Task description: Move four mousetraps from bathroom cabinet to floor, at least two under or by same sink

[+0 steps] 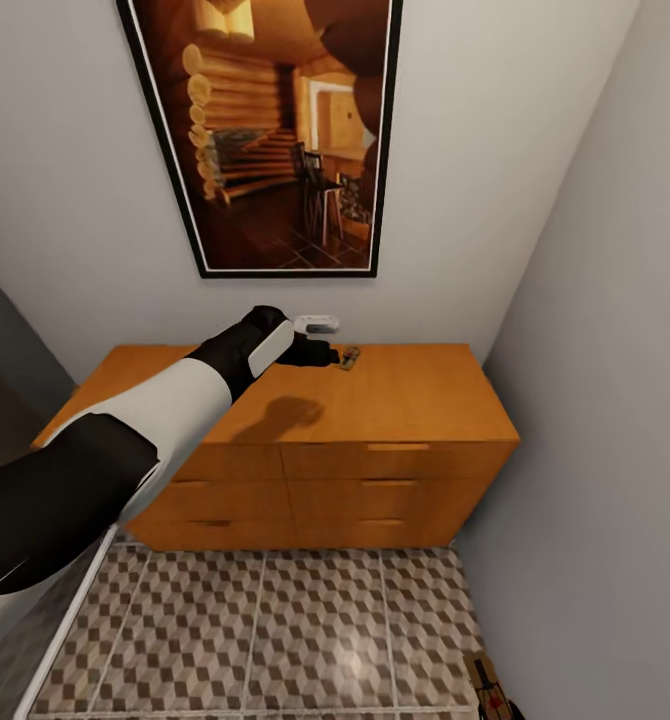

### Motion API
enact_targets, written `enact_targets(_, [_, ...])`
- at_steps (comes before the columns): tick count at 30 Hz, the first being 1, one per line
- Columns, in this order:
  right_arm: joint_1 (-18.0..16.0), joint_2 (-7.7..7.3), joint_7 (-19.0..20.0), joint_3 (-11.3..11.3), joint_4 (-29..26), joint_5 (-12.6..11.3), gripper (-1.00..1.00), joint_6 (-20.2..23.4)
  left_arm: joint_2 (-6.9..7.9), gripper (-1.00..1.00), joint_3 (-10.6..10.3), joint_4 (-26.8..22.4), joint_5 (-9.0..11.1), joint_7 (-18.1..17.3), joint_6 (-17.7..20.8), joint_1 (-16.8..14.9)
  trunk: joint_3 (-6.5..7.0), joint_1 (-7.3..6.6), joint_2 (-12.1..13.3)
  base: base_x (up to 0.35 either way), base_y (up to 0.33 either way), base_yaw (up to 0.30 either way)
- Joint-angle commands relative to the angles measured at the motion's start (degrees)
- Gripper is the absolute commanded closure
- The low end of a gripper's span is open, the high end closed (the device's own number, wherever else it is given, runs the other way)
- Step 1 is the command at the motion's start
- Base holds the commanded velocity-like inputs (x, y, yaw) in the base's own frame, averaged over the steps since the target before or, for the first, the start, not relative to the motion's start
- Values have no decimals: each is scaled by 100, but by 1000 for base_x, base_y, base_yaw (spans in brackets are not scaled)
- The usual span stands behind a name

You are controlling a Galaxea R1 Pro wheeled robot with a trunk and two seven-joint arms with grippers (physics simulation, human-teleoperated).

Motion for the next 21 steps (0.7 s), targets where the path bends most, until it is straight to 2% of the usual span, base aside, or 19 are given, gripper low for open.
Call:
enact_targets(1, [-4,0,-27,-14,5,54,100,-10,0,-100,-30,-3,59,46,14,-5,-10,5,-10,168,-211,0])
enact_targets(21, [-4,-1,-26,-5,5,62,100,-10,0,-100,-30,6,55,46,11,54,-10,5,-10,62,-48,0])
